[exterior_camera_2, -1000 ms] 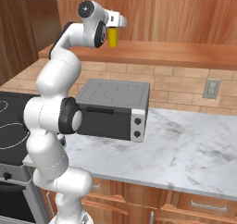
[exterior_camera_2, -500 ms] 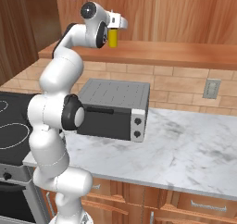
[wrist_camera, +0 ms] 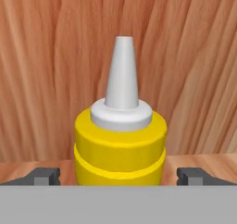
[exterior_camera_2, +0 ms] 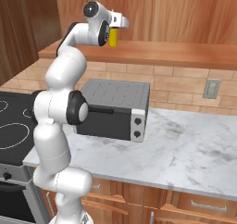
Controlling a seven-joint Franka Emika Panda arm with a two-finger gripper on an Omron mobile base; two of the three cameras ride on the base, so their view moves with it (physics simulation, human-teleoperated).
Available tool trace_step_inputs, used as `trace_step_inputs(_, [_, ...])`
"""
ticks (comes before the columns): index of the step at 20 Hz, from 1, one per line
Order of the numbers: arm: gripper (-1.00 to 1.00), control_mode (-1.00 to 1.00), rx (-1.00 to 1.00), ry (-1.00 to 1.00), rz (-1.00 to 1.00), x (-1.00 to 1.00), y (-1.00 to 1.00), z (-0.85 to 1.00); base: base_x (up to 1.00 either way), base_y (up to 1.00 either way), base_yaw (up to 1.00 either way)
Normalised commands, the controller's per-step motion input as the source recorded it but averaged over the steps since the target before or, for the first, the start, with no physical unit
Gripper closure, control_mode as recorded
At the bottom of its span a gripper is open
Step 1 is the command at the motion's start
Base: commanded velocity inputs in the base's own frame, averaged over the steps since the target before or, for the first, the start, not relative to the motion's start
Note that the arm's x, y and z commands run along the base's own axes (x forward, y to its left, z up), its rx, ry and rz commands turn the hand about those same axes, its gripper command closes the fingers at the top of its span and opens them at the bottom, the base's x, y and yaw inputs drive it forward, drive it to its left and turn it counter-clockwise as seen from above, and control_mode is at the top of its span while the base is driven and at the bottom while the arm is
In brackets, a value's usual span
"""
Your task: Take 2 condiments from the cabinet and move them on the counter near the stove.Make sure the condiments are lined up with each other, next to each other.
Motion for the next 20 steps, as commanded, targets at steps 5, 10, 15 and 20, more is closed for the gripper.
trace_step_inputs(5, [1.00, -1.00, 0.00, 0.03, 0.00, 0.16, 0.00, 0.00, 0.00, 0.00, 0.00])
trace_step_inputs(10, [1.00, -1.00, 0.00, 0.01, 0.00, 0.03, 0.03, 0.00, 0.00, 0.00, 0.00])
trace_step_inputs(15, [1.00, -1.00, 0.00, 0.00, 0.00, -0.07, 0.00, 0.00, 0.00, 0.00, 0.00])
trace_step_inputs(20, [1.00, -1.00, 0.00, -0.01, 0.00, -0.51, 0.00, 0.00, 0.00, 0.00, 0.00])
